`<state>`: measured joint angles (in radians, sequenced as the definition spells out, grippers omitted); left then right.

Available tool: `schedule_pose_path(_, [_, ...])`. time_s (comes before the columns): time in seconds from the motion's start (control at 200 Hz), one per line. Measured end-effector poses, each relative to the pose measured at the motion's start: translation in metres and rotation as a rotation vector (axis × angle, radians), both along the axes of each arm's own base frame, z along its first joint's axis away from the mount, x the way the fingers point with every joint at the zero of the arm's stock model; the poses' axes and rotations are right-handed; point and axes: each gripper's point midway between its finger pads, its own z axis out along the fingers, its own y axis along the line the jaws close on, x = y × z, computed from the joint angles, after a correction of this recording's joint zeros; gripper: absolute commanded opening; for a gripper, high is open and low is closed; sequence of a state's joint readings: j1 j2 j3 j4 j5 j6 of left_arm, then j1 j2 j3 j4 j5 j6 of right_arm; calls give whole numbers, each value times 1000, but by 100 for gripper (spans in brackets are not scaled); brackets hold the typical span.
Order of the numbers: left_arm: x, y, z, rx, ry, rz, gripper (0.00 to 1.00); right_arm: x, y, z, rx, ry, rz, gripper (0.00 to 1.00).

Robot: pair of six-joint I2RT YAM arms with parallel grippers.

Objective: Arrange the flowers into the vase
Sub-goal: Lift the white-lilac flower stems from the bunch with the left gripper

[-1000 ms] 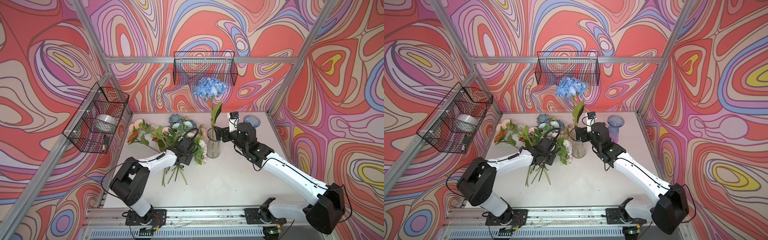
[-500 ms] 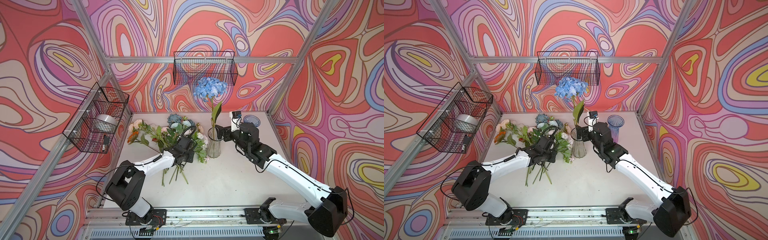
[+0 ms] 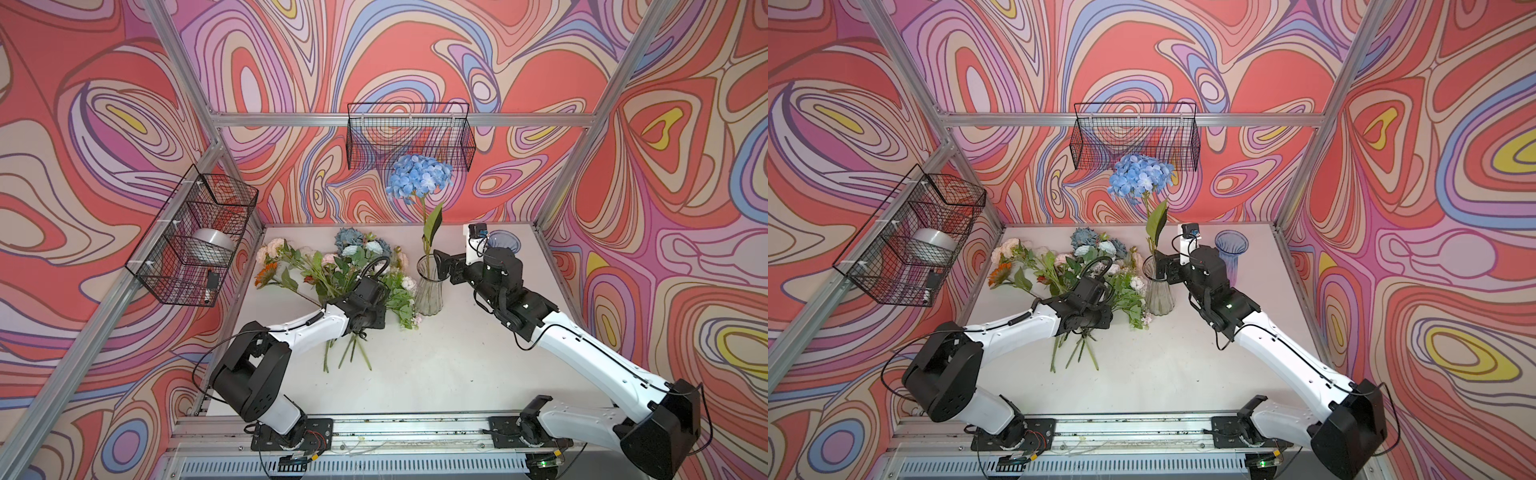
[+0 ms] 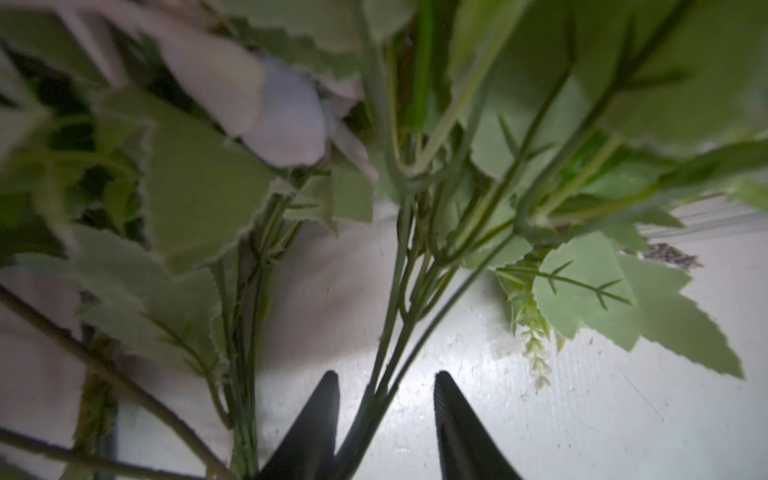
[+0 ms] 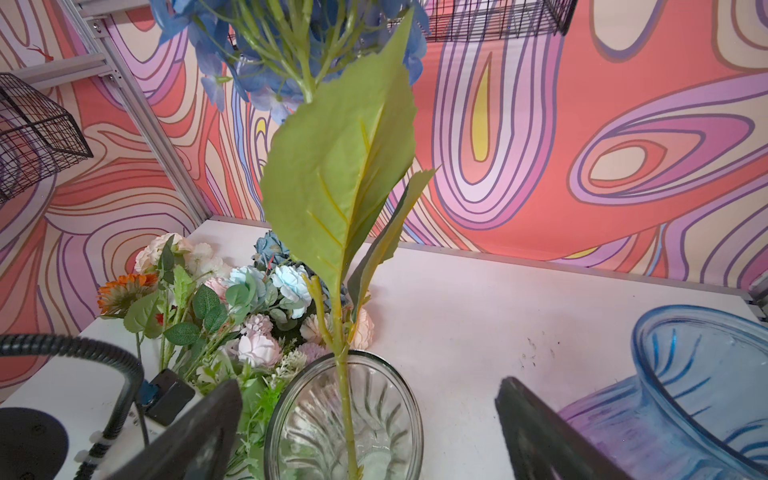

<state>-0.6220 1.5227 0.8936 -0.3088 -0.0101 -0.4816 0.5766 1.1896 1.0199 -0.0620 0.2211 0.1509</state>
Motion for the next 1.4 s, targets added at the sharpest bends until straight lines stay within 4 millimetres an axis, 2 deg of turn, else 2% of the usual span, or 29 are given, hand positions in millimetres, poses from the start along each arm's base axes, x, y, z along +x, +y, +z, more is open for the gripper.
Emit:
schedule_pose_path(0.195, [-22,14,22,39,3,-22,58,0,0,-1,1,-1,0,98])
schedule_pose_path(0.26, [-26,20,23,66,2,-29,55,0,0,-1,1,-1,0,98])
schedule_pose_path(0.356, [-29,25,18,104,10,-39,47,0,0,0,3,-5,0,98])
schedule_pose_path(0.536, [-31,34,-4,174,39,-50,42,0,0,0,4,-5,0,98])
schedule_pose_path(0.696, [-29,37,-27,231,73,-61,32,0,0,0,3,-3,0,98])
schedule_pose_path(0.796, [-29,37,-36,243,87,-66,21,-1,-1,1,3,-6,-2,98])
schedule_pose_path(1.082, [-27,32,-35,233,74,-87,0,-4,-6,7,9,-20,-15,99])
schedule_pose_path(1.402, [-28,25,-27,174,57,-82,0,-4,-6,6,8,-19,-18,99])
